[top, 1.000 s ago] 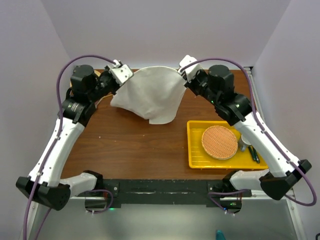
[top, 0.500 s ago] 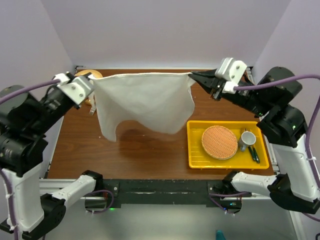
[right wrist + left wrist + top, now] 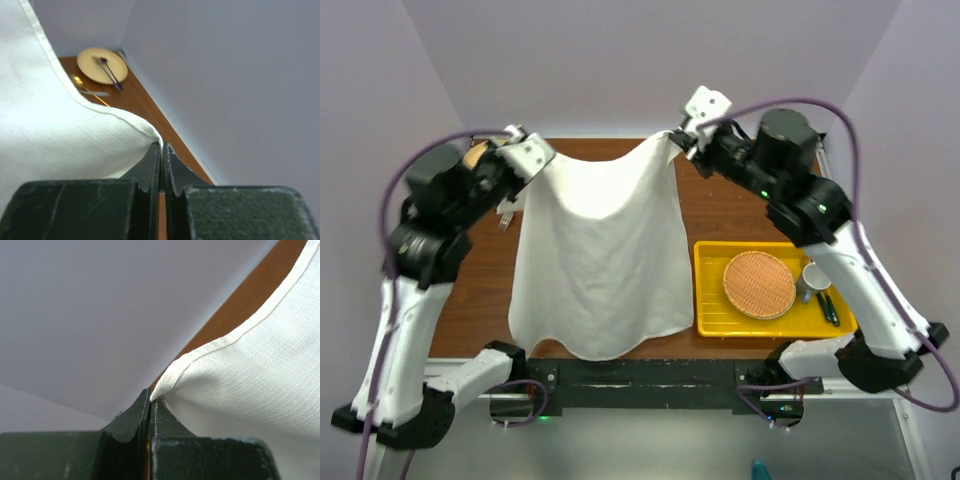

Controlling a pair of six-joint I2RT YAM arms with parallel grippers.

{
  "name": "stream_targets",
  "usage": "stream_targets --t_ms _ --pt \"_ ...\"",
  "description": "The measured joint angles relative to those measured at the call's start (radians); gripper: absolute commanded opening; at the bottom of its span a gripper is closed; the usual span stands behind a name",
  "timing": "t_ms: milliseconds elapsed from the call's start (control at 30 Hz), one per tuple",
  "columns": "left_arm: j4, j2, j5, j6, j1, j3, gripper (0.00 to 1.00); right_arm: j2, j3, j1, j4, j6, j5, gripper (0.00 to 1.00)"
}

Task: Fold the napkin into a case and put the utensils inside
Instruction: Flatten out the crumpled napkin at the center of the board, then pick up the flattened napkin from the center of the board.

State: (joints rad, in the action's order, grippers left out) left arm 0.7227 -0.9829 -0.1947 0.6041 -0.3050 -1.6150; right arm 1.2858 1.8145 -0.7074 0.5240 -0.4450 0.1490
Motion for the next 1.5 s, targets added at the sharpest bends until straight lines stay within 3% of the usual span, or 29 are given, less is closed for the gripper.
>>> stream_targets --t_ms 167,233,300,333,367,433,533,667,967,1067,1200,1333,1500 --pt "-0.182 -0.262 0.021 -0.009 0.095 0.151 0.0 0.177 -0.086 0.126 -0.092 0.015 -0.113 0.0" --pt "-0.249 -0.415 0.015 -0.013 0.142 0.151 0.22 0.248 -0.132 0.165 -0.135 0.016 -0.142 0.0" --pt "-0.315 -0.537 0.009 -0.014 0.167 0.151 0.44 0.338 -0.168 0.199 -0.163 0.018 -0.16 0.18" --pt "-0.344 -0.598 0.01 -0.021 0.172 0.147 0.49 0.391 -0.17 0.21 -0.172 0.019 -0.175 0.44" --pt "-0.356 -0.657 0.014 -0.031 0.174 0.128 0.62 0.446 -0.161 0.217 -0.173 0.026 -0.195 0.56" --pt "-0.351 -0.784 0.024 -0.066 0.178 0.042 0.75 0.562 -0.1 0.228 -0.157 0.044 -0.238 0.78" --pt "-0.338 -0.93 0.042 -0.128 0.198 -0.108 0.77 0.711 0.01 0.248 -0.111 0.068 -0.273 0.84" --pt "-0.306 -0.918 0.018 -0.178 0.267 -0.105 0.75 0.751 0.04 0.283 -0.011 0.075 -0.259 0.86" --pt "-0.113 -0.658 -0.202 -0.073 0.446 0.171 0.73 0.721 0.095 0.299 0.307 0.065 -0.017 0.89" --pt "-0.049 -0.627 -0.274 -0.034 0.504 0.25 0.69 0.721 0.052 0.293 0.367 0.067 0.028 0.85" --pt "-0.034 -0.681 -0.297 -0.064 0.557 0.237 0.66 0.755 0.066 0.295 0.405 0.103 0.027 0.74" --pt "-0.121 -0.791 -0.284 -0.167 0.558 0.139 0.67 0.885 0.212 0.328 0.361 0.169 0.001 0.66" --pt "-0.252 -0.882 -0.239 -0.301 0.556 0.052 0.67 1.019 0.277 0.39 0.29 0.233 -0.039 0.55"
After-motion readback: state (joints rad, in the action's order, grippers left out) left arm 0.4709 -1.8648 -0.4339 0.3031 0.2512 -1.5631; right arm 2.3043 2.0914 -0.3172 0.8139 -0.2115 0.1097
